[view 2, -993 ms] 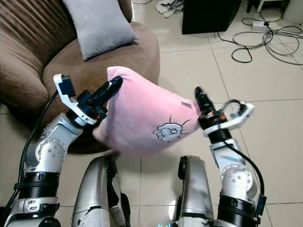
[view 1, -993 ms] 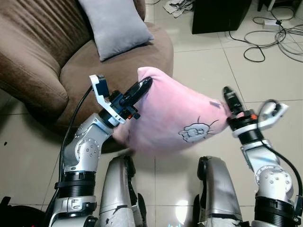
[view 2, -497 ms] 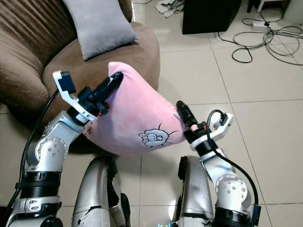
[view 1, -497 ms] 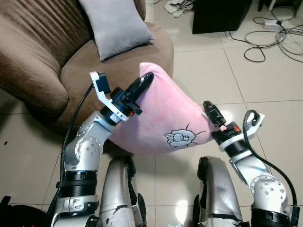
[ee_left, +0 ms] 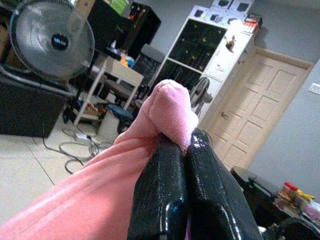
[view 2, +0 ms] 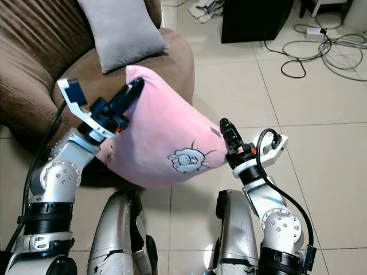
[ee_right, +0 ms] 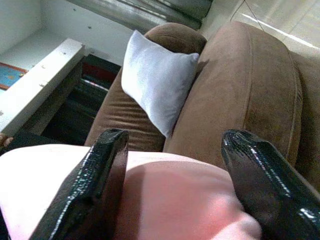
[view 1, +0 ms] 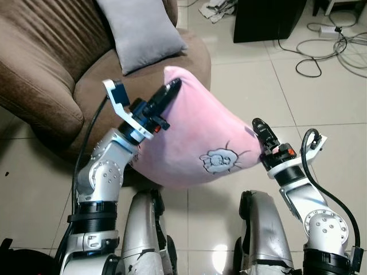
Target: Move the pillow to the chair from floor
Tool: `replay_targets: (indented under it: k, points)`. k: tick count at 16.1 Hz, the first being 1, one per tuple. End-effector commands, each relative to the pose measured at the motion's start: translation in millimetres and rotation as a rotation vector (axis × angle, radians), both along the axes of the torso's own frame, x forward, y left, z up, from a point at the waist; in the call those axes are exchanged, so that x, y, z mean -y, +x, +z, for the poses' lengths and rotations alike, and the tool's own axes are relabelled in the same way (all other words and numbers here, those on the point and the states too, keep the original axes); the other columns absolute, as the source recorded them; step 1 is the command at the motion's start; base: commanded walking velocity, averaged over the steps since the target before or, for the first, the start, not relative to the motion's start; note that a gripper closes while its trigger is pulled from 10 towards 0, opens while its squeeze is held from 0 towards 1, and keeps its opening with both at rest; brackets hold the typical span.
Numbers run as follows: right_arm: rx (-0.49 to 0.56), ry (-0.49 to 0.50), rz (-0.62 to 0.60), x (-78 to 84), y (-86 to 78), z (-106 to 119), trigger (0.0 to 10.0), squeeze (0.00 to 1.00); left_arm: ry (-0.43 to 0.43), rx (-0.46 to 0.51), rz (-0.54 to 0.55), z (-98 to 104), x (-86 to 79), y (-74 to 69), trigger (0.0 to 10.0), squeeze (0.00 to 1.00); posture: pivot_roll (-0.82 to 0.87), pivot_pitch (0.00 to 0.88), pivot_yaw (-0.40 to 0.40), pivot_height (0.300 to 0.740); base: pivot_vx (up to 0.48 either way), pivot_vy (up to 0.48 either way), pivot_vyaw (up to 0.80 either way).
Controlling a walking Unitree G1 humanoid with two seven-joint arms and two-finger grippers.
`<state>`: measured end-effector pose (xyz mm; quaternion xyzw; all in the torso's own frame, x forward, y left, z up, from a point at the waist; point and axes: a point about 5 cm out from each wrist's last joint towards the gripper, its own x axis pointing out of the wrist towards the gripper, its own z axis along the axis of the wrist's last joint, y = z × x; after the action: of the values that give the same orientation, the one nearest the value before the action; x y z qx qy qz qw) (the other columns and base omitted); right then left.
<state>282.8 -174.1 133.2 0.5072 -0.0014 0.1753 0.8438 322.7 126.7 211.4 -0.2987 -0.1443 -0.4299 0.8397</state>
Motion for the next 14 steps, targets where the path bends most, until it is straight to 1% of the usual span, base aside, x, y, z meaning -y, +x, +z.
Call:
replay_targets:
  k: [1,4,5,7,8,9,11,14]
  points:
    - [0.002,0.023,0.002,-2.5,1.1,2,0.0,0.0,-0.026,0.052,0.046,13,-9.4,2.4,0.0,0.0,0.01,0.094,0.119,0.507,0.0,0.0,0.0]
    - [0.015,0.035,0.003,-4.8,3.3,6,0.0,0.0,-0.034,0.059,0.103,17,-16.8,4.3,0.0,0.0,0.01,0.075,0.114,0.507,0.0,0.0,0.0]
    - [0.014,0.035,0.003,-4.9,4.5,6,0.0,0.0,-0.034,0.057,0.107,17,-17.1,5.3,0.0,0.0,0.02,0.069,0.114,0.507,0.0,0.0,0.0]
    - [0.016,0.035,0.004,-6.3,7.2,9,0.0,0.0,-0.026,0.056,0.144,18,-19.1,4.6,0.0,0.0,0.02,0.053,0.106,0.507,0.0,0.0,0.0]
    - [0.025,0.025,0.015,-9.1,9.3,14,0.0,0.0,-0.016,0.048,0.191,18,-20.4,2.8,0.0,0.0,0.02,0.035,0.101,0.507,0.0,0.0,0.0]
    - [0.028,0.024,0.017,-9.7,10.0,15,0.0,0.0,-0.014,0.047,0.197,18,-20.4,2.3,0.0,0.0,0.02,0.033,0.1,0.507,0.0,0.0,0.0]
    - [0.037,0.003,0.02,-11.4,15.0,20,0.0,0.0,0.003,0.041,0.243,16,-21.3,1.6,0.0,0.0,0.02,0.013,0.082,0.507,0.0,0.0,0.0]
    - [0.052,-0.075,0.031,-16.4,23.5,31,0.0,0.0,0.053,-0.002,0.351,7,-24.1,-5.1,0.0,0.0,0.02,0.0,0.061,0.507,0.0,0.0,0.0]
